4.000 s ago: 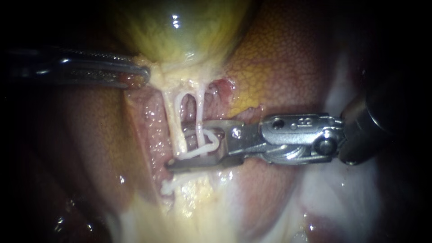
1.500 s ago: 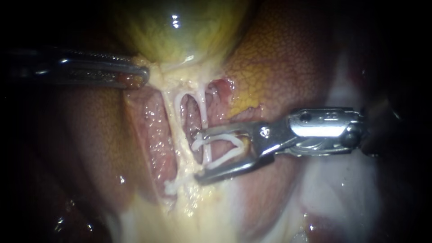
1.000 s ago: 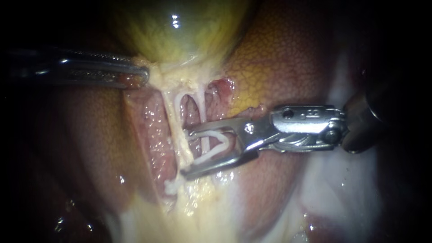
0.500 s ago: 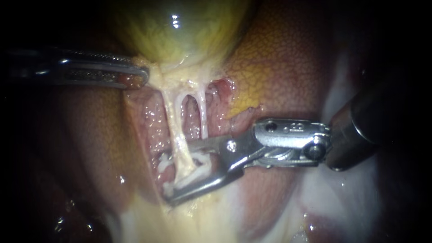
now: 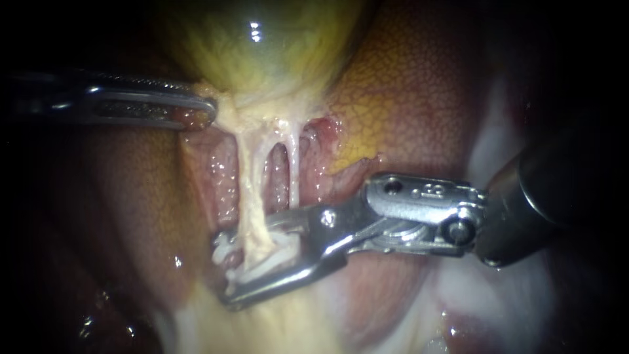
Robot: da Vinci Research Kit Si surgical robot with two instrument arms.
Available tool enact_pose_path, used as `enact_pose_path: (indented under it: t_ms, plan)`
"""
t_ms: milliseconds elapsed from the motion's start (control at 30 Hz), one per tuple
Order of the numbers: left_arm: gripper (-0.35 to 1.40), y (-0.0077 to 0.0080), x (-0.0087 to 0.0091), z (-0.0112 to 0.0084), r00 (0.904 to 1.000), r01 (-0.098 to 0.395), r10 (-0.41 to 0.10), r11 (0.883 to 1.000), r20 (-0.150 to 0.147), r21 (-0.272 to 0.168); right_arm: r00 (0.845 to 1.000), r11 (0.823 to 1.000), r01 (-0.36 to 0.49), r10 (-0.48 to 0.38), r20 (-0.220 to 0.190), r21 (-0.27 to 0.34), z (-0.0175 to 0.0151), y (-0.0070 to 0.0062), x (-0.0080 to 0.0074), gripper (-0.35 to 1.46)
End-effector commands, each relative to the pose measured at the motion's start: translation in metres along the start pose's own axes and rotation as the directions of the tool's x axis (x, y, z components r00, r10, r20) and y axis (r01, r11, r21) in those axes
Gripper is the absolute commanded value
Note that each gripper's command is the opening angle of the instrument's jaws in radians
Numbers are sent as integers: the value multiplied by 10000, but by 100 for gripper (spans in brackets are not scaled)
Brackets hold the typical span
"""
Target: Clipping second clip left tube
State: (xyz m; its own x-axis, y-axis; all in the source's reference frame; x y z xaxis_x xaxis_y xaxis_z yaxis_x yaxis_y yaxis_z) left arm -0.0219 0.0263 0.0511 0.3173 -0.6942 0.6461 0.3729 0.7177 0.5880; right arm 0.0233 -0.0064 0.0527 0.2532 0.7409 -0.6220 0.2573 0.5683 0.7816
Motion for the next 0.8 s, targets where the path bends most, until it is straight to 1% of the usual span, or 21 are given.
enact_pose_path:
  t_ms: [33,267,367,400,433,567,800]
  plan:
    - [-35,0,0,0,10000,0,0,10000,-2,0,10000,10000,-55,55,1,6,1,0,0,20]
    - [-35,0,0,0,10000,1,-1,10000,-2,0,9994,9994,-350,350,-29,-63,1,1,0,-6]
    - [-35,0,0,0,10000,0,0,10000,-2,0,9986,9986,-529,529,-35,-68,0,1,0,-22]
    - [-35,0,0,0,10000,1,-1,10000,-2,0,9983,9982,-588,588,-37,-67,0,1,0,-31]
    - [-35,0,0,0,10000,0,0,10000,-2,0,9979,9979,-646,646,-37,-65,0,1,0,-35]
    - [-35,0,0,1,10000,1,-1,10000,-1,-2,9966,9966,-821,821,-43,-76,-2,4,-1,-35]
    - [-35,0,0,1,10000,0,0,10000,-1,-3,9968,9968,-794,794,-40,-110,-3,7,-6,-35]
